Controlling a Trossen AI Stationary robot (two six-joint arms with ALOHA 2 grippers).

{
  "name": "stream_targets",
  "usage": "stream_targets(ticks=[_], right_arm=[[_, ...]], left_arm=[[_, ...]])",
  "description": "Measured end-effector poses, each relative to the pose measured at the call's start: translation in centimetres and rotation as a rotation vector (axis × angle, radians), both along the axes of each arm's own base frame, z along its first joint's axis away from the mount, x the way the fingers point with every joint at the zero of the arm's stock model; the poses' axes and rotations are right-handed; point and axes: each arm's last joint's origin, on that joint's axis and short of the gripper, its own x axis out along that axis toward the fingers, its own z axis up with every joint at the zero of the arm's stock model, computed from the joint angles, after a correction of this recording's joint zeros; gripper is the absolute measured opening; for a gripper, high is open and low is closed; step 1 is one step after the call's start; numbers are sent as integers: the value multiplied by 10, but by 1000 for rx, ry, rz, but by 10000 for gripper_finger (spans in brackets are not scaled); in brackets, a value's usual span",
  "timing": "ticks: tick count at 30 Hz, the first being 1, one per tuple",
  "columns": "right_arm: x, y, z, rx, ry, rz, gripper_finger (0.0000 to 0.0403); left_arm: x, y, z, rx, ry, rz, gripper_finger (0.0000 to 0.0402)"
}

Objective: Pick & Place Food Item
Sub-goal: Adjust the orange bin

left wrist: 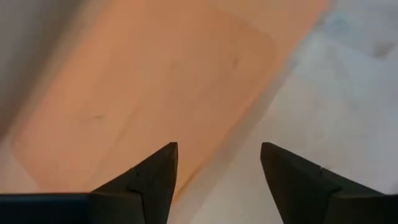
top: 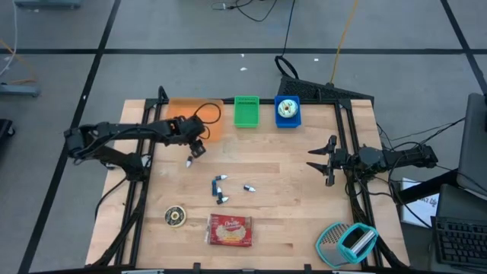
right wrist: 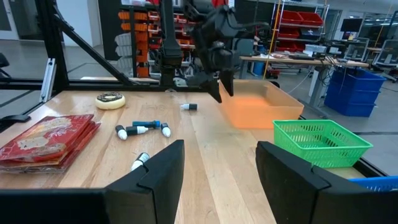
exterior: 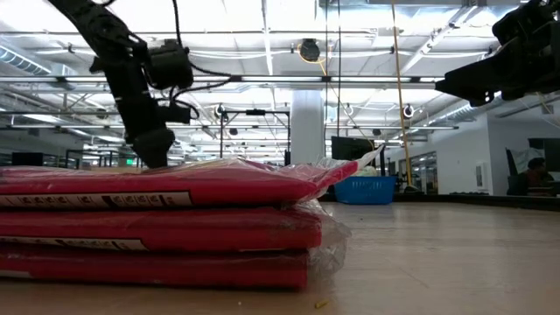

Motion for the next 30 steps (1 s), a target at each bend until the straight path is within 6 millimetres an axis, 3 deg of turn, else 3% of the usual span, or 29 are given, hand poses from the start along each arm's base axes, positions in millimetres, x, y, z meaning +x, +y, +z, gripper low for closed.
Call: stream_targets(ticks=[6, 11, 16, 21, 30], right_arm=[[0, 0, 0, 0, 0, 0, 187], [0, 0, 0, 0, 0, 0, 187], [0, 0, 0, 0, 0, 0, 187], [0, 0, 0, 0, 0, 0, 187], [0, 0, 0, 0, 0, 0, 187]], left_arm=[[-1, 10, -13, -33, 28, 87, 183], [-2, 13, -13, -103, -33, 182, 96], [-4, 17, -13, -188, -137, 403, 10], [-4, 19, -12, -203, -173, 477, 25], [-2, 18, -12, -132, -82, 196, 11]])
